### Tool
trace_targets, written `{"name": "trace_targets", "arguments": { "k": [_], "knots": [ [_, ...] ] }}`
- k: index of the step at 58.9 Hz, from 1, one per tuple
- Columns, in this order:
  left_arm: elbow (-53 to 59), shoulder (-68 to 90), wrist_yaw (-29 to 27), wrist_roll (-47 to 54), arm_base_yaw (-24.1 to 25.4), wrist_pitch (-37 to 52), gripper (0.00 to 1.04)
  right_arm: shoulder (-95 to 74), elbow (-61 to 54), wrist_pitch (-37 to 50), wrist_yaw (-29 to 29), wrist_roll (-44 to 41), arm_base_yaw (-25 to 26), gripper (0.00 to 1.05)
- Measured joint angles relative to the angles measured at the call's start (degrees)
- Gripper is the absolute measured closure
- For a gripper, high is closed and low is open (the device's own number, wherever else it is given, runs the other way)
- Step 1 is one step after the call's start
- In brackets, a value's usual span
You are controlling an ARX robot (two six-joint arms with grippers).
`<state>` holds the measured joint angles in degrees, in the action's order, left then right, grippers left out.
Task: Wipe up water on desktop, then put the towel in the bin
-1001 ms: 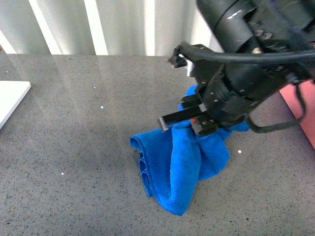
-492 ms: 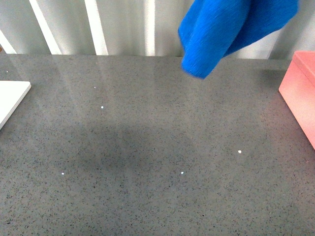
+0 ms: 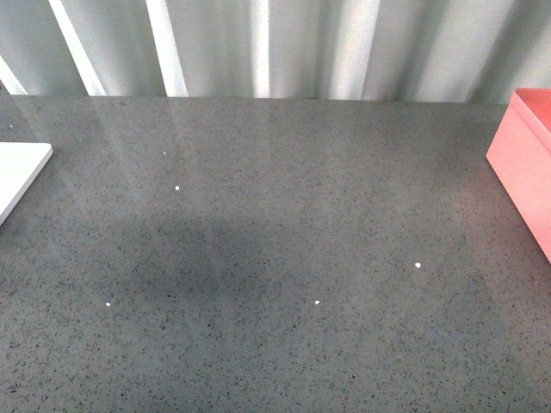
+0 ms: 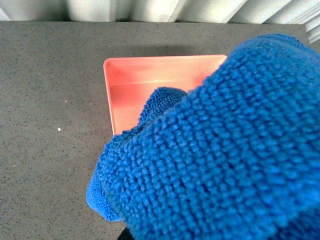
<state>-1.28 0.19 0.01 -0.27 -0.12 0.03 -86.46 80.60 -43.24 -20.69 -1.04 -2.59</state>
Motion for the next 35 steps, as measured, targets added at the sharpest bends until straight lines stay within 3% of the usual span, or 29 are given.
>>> {"name": "trace_targets", "arguments": {
  "k": [35],
  "knots": [
    [0.0,0.0,0.0,0.0,0.0,0.0,0.07,-1.38,-10.32,6.34,3.37,-4.13,10.12,0.97]
  ]
}}
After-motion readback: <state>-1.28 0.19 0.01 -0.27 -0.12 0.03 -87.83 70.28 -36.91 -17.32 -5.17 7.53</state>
